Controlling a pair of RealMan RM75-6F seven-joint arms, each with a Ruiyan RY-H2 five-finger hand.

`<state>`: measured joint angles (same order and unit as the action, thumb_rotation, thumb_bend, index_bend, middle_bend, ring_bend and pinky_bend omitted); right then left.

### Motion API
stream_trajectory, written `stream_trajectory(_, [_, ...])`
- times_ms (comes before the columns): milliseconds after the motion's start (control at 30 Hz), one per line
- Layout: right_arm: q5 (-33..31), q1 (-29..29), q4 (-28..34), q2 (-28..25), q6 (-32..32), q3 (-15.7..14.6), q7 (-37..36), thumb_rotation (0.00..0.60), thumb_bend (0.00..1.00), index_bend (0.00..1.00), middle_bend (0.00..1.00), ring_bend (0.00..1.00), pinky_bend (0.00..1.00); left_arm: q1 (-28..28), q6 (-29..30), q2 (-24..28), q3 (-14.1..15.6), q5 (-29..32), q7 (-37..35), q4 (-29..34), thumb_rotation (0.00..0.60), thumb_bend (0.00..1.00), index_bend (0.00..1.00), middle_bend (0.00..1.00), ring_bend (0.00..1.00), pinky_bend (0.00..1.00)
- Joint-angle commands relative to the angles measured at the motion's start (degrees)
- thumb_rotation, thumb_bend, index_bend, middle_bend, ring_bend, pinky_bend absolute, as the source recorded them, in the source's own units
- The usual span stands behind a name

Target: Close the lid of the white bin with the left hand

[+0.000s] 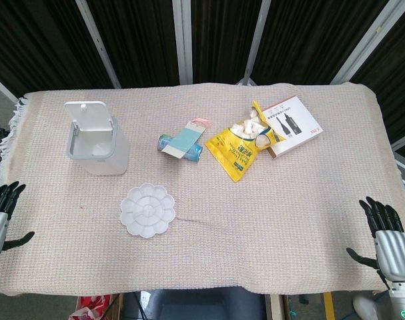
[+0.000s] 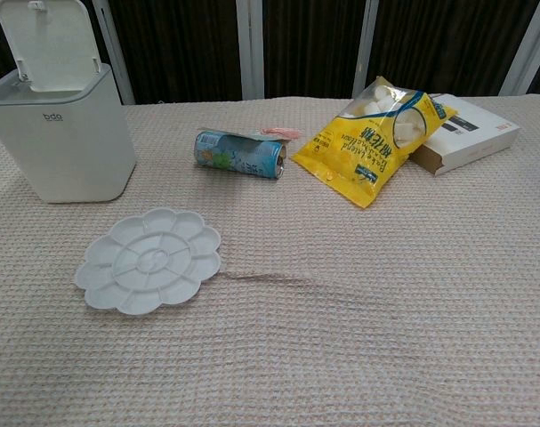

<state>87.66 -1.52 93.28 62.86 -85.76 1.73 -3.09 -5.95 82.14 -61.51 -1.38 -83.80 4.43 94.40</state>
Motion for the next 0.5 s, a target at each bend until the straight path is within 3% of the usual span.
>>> stream_trajectory(33, [0.10, 0.02, -0.14, 0.08, -0.02, -0.03, -0.13, 0.600, 0.15, 0.00, 0.00, 0.00, 0.00, 0.02, 0.02, 0.02, -0.05, 0.05, -0.16, 0.00, 0.600, 0.15, 0.00, 0.00, 0.00, 0.00])
stream_trajectory(500, [-0.24, 0.01, 0.11, -0.09, 0.35, -0.08, -0.25, 0.600, 0.15, 0.00, 0.00, 0.00, 0.00, -0.44, -0.92, 0.67, -0.52, 0.90, -0.29, 0.34, 0.600, 0.15, 0.00, 0.00, 0.00, 0.00])
